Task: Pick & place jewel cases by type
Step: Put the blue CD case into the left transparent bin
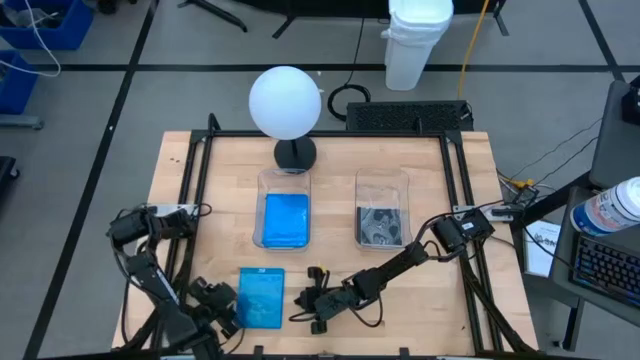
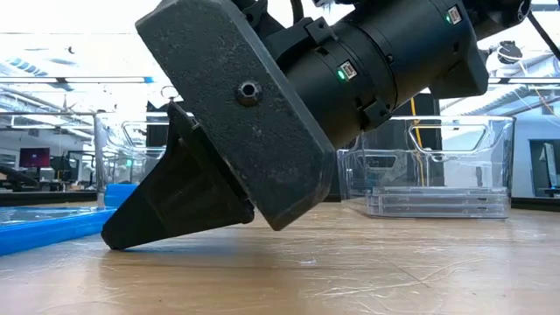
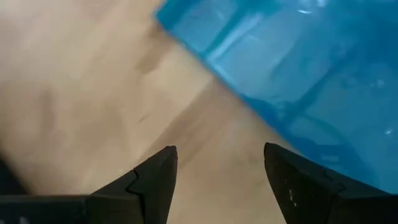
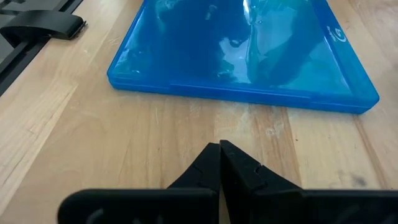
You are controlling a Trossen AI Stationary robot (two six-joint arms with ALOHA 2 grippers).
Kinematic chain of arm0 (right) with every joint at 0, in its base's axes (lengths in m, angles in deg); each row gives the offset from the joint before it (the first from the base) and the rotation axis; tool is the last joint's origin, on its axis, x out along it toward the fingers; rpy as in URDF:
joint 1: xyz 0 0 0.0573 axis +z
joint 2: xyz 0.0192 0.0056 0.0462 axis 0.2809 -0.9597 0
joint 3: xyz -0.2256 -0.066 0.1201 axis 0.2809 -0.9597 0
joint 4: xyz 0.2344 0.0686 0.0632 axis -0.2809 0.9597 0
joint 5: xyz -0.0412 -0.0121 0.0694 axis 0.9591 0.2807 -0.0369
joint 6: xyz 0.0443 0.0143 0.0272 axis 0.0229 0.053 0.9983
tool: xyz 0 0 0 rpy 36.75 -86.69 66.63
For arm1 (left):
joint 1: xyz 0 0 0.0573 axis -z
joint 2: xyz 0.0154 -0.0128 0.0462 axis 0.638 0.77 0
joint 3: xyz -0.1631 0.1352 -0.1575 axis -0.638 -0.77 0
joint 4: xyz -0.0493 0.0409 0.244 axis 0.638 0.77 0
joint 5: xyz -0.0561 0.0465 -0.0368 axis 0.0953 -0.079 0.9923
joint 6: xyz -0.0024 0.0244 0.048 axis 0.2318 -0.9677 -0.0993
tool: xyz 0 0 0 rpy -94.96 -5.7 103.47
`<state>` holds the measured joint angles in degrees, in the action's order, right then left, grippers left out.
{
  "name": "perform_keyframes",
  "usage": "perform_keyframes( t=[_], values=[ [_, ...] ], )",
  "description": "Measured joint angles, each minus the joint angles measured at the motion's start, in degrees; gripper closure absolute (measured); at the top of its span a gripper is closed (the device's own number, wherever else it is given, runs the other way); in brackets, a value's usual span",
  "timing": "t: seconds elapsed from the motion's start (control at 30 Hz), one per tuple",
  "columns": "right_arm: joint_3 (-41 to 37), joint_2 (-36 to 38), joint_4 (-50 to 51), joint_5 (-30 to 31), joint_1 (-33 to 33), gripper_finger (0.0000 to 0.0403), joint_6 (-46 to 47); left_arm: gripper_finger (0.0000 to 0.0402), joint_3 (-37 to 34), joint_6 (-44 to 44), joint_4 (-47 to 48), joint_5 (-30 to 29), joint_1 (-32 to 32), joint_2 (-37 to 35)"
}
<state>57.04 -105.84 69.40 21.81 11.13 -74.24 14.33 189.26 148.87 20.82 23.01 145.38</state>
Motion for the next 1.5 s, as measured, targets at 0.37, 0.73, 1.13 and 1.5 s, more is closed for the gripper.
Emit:
perform_keyframes(
  t=[0.37,0.73,1.13,1.5],
  values=[
    [0.15,0.28,4.67,-2.40,-0.06,0.0399,1.94,0.0161,-4.94,-16.73,-16.37,-4.06,-5.72,-0.28],
    [0.14,0.95,9.38,-1.72,1.52,0.0399,6.96,0.0161,-4.96,-38.46,-26.82,-5.49,-8.83,-0.22],
    [0.04,0.96,8.98,-2.62,1.81,0.0399,8.19,0.0160,-5.18,-61.60,-27.41,-16.99,-4.84,0.28],
    [-0.13,0.92,6.75,-2.72,1.81,0.0399,7.48,0.0160,-4.81,-74.43,-29.21,-24.25,-4.25,5.06]
  ],
)
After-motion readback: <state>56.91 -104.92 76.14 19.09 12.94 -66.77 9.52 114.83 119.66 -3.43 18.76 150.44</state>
